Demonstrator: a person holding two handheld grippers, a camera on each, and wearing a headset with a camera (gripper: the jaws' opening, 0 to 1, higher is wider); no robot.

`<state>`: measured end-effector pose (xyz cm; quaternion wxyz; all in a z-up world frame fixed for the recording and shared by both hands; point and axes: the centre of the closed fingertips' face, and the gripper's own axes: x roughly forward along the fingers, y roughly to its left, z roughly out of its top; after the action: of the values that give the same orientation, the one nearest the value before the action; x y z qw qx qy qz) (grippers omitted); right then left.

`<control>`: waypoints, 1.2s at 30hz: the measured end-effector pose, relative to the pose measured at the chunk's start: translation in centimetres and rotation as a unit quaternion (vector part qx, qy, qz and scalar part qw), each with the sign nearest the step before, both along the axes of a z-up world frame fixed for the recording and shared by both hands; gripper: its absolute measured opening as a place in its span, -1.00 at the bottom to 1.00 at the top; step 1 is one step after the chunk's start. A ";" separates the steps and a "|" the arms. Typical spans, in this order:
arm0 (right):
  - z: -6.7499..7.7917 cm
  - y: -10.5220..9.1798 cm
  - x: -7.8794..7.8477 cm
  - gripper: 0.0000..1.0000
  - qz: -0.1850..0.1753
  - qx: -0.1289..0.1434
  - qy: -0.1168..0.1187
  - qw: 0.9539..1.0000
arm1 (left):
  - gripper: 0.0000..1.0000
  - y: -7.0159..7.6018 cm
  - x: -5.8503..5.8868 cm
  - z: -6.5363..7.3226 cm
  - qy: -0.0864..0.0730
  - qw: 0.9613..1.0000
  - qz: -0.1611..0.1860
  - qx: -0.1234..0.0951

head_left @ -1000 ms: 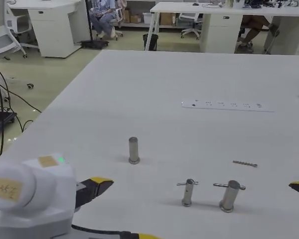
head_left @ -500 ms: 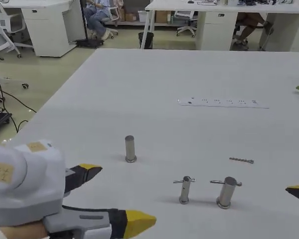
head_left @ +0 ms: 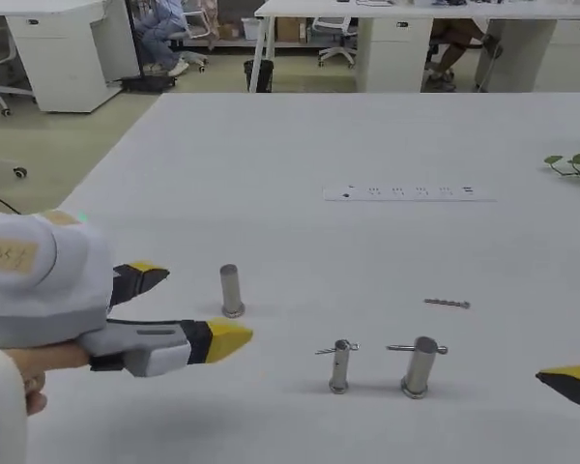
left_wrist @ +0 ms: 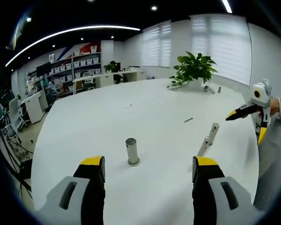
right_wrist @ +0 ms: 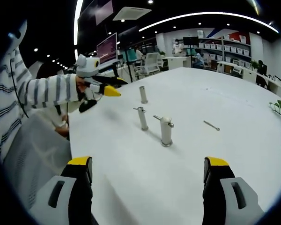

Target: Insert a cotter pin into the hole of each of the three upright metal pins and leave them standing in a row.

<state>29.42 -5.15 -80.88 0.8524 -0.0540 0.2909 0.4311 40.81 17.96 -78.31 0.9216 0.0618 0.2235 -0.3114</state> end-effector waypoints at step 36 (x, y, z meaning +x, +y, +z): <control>-0.9 0.1 0.4 0.99 -0.014 -0.007 0.014 1.000 | -0.50 -0.6 5.8 -5.8 0.023 0.995 -0.006 0.100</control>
<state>29.80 -5.02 -81.75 0.8537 -0.0500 0.3070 0.4177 46.62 17.38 -84.10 0.9034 0.1481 0.2741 -0.2947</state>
